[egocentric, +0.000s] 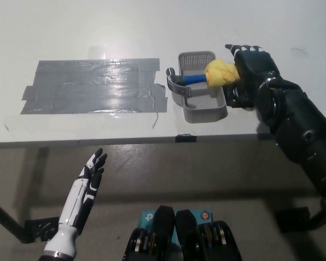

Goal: The robot picks the hammer placed on top of the gray container with right hand and places it on the grey area of the desk

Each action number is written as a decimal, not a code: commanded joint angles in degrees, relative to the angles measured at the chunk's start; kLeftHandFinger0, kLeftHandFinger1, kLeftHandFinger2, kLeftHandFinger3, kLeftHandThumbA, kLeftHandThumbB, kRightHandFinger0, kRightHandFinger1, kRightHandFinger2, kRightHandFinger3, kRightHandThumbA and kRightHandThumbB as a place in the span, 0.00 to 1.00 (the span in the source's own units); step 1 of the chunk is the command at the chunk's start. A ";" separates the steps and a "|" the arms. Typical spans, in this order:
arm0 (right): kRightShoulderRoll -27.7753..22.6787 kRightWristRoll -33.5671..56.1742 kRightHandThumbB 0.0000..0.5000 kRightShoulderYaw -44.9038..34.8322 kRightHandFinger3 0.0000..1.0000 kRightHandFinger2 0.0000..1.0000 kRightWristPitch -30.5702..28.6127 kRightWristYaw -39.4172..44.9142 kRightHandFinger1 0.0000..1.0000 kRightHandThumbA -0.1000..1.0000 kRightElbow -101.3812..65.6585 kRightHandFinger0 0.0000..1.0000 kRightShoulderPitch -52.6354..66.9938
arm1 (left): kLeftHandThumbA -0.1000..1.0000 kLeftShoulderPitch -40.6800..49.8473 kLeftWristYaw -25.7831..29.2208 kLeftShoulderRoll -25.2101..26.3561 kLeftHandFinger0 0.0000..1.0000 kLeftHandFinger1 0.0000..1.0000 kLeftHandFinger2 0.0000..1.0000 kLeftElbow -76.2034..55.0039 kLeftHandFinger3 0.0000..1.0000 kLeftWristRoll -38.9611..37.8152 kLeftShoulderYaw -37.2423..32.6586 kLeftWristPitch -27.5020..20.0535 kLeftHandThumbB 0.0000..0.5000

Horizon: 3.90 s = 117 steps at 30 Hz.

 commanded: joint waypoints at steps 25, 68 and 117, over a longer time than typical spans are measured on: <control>2.61 12.15 0.21 -12.43 0.52 0.50 -21.42 -23.08 0.17 0.00 7.41 0.00 -4.37 | 0.99 -2.34 -0.76 1.12 1.00 1.00 1.00 -1.15 1.00 -0.11 -0.29 -0.93 0.15; 23.53 4.86 0.23 3.92 0.73 0.77 -13.73 -21.92 0.38 0.00 17.55 0.00 -14.90 | 0.97 -1.93 -1.14 1.38 1.00 1.00 1.00 -3.04 1.00 1.08 -1.43 -0.12 0.14; 17.93 43.24 0.95 -33.62 1.00 1.00 0.36 25.62 1.00 1.00 3.87 1.00 -24.01 | 0.95 -4.10 -2.05 1.43 1.00 1.00 1.00 -2.69 1.00 1.16 -2.09 -0.21 0.18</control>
